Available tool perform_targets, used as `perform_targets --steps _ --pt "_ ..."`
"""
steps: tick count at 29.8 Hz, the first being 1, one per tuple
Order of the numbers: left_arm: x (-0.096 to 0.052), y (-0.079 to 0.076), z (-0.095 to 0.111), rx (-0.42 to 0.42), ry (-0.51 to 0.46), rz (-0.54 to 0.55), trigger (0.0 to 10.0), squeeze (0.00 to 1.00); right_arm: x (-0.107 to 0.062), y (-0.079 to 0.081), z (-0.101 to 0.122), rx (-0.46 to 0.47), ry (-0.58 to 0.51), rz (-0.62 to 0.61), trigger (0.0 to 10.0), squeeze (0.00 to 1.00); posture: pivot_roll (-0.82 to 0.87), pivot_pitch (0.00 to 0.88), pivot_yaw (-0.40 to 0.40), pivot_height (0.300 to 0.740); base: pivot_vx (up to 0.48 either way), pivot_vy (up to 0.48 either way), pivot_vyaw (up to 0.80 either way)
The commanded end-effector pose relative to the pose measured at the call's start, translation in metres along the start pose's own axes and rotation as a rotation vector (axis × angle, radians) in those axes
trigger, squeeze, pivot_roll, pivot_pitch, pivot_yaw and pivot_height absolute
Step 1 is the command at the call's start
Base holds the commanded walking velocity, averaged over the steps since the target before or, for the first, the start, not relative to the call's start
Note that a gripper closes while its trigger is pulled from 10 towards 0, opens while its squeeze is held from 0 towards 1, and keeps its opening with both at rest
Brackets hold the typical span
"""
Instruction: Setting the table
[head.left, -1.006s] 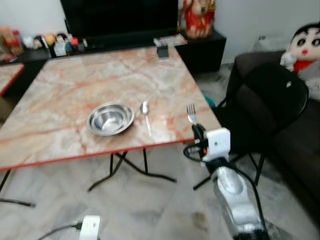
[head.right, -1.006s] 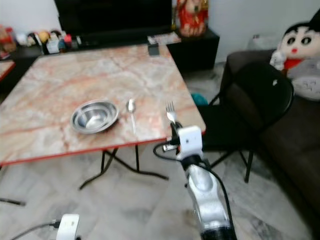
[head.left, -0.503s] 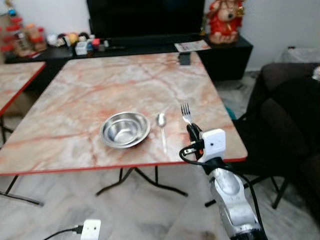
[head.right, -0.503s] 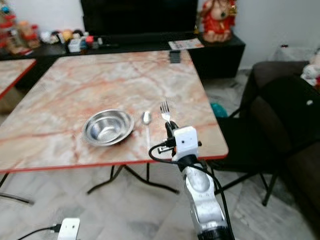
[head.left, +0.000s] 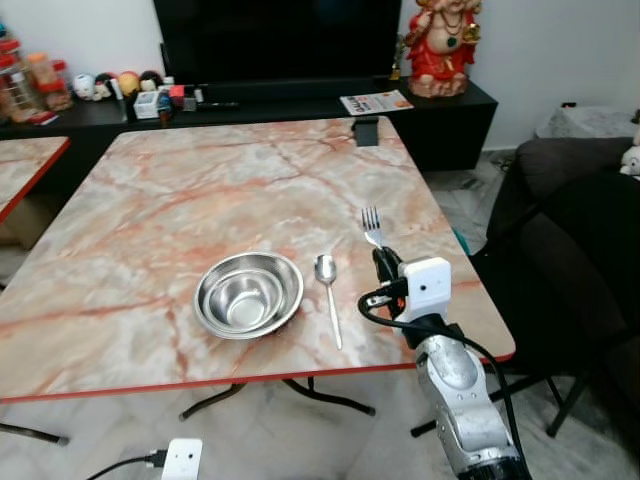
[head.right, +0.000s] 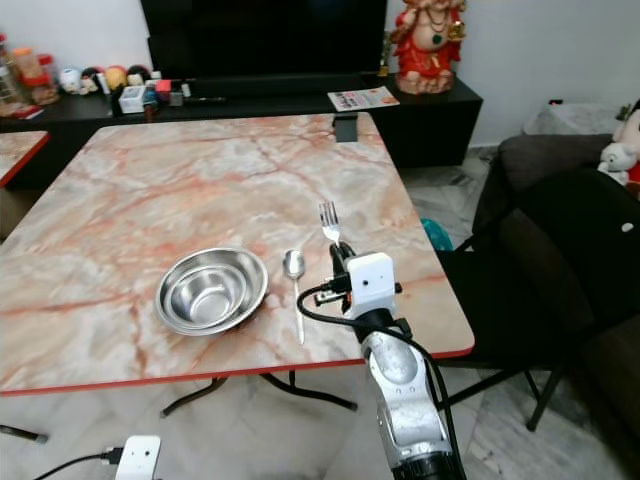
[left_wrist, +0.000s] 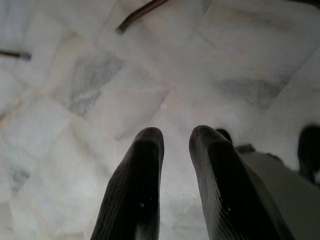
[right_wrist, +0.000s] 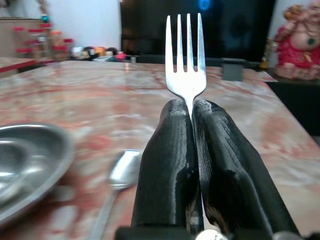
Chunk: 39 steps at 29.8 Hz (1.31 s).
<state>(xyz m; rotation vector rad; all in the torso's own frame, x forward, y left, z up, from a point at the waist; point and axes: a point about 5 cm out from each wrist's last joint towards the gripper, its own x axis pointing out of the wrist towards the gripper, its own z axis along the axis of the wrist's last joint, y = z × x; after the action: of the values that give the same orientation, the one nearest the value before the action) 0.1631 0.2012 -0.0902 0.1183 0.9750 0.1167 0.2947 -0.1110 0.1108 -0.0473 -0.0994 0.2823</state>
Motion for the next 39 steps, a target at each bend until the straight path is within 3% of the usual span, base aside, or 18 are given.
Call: perform_targets --steps 1,8,17,27,33,39 --pt "0.000 -0.003 0.002 0.008 -0.004 -0.006 10.0 0.00 0.000 -0.006 0.002 -0.001 -0.003 -0.026 10.0 0.00 -0.10 0.000 0.043 0.732 0.364 0.000 0.00" --pt "0.000 -0.002 0.002 0.009 -0.004 -0.005 10.0 0.00 0.000 -0.006 0.002 -0.001 -0.001 -0.028 10.0 0.00 -0.10 0.000 0.043 0.732 0.367 0.000 0.00" --pt "0.000 -0.001 0.003 0.001 -0.012 -0.009 10.0 0.00 -0.005 -0.003 -0.008 -0.037 0.064 -0.035 10.0 0.00 -0.10 0.000 0.047 0.732 0.000 0.000 0.00" --pt "0.000 0.003 0.002 0.006 -0.006 -0.006 10.0 0.00 -0.010 -0.006 -0.032 -0.044 0.286 -0.127 10.0 0.00 -0.10 0.000 0.057 0.732 0.000 0.000 0.00" --pt "0.000 0.003 0.002 0.008 -0.004 -0.007 10.0 0.00 -0.008 -0.004 -0.035 -0.035 0.334 -0.132 10.0 0.00 -0.10 0.000 0.057 0.732 0.000 0.000 0.00" --pt "0.000 0.005 0.001 0.008 0.004 -0.008 10.0 0.00 -0.010 -0.002 -0.048 -0.036 0.451 -0.138 10.0 0.00 -0.09 0.000 0.056 0.732 0.000 0.000 0.00"
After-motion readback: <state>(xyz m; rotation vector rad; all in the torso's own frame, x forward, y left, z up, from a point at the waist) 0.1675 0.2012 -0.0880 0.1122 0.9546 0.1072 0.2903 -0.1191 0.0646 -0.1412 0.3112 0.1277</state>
